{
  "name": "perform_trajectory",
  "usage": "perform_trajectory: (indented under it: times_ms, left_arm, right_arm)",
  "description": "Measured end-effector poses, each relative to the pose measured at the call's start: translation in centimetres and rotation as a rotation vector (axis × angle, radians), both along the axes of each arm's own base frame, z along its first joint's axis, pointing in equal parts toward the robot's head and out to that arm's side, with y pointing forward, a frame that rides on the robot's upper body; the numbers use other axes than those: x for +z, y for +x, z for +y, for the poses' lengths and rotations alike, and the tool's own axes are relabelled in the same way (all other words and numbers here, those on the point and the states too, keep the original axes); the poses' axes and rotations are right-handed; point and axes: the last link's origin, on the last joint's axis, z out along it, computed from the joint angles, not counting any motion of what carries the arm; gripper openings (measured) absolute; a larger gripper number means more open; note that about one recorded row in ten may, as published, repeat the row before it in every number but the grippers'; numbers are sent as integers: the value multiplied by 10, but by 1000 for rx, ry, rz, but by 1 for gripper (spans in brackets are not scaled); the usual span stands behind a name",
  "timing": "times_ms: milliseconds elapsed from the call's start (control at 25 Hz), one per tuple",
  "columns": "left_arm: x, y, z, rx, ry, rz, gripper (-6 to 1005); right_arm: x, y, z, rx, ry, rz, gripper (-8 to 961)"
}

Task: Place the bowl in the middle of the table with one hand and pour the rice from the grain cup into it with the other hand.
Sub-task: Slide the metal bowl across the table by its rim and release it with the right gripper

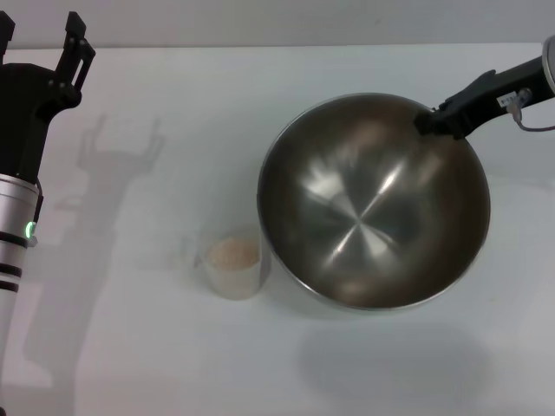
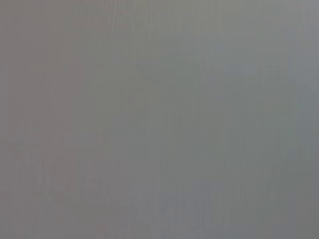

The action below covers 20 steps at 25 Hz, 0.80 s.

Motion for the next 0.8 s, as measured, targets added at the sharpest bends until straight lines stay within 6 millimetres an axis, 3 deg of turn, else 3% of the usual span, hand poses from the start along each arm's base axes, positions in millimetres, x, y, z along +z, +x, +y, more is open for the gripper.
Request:
perform_trajectory:
  times_ms: [800]
  left_arm:
    - [-1, 3, 1, -9, -2, -6, 837]
  right_arm:
    - [-8, 10, -3, -36, -18, -108, 59]
